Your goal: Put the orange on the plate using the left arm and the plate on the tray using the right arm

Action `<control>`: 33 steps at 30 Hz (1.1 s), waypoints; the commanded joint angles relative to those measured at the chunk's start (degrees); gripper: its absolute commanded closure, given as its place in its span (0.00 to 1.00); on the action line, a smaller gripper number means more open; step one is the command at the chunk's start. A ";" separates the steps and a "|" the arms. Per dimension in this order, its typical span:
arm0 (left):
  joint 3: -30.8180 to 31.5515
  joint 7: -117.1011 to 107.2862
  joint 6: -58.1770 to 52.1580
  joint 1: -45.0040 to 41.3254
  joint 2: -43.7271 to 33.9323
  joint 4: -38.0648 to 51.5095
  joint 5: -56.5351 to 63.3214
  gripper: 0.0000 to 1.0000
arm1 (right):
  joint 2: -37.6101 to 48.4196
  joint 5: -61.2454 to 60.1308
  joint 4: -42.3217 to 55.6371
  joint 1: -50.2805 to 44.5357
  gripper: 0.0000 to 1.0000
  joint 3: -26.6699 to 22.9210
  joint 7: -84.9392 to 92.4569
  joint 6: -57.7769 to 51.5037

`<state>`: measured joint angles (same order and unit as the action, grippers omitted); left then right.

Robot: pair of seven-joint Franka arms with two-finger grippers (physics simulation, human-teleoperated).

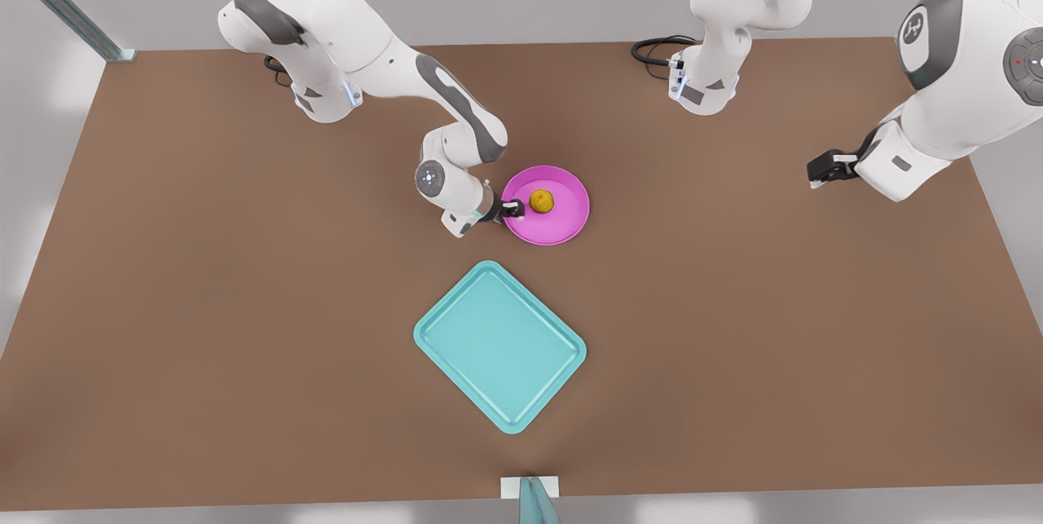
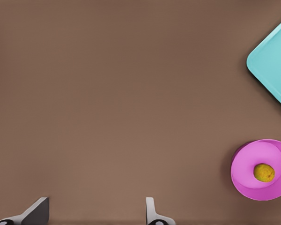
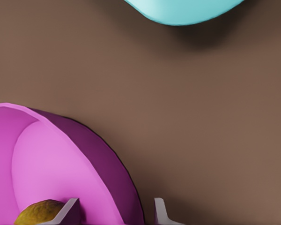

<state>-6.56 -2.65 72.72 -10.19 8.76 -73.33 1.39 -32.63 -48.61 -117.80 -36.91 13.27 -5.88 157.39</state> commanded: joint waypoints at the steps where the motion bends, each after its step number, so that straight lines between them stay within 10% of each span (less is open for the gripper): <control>1: -0.03 2.04 -0.39 -0.09 -0.06 0.02 0.01 0.00 | -0.06 -0.08 0.02 0.00 0.38 0.01 1.05 -0.15; 11: -0.03 2.04 -0.39 -0.09 -0.15 0.02 0.01 0.00 | 0.46 -0.09 0.11 0.17 0.79 0.01 1.14 -1.12; 33: -0.12 2.04 -1.27 -0.09 -0.24 0.02 0.01 0.00 | -3.05 0.62 16.81 23.29 0.79 -0.26 7.46 -12.54</control>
<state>-6.66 -0.91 71.91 -10.29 8.57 -73.33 1.38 -35.43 -48.48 -101.18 -13.84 13.01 -2.06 147.60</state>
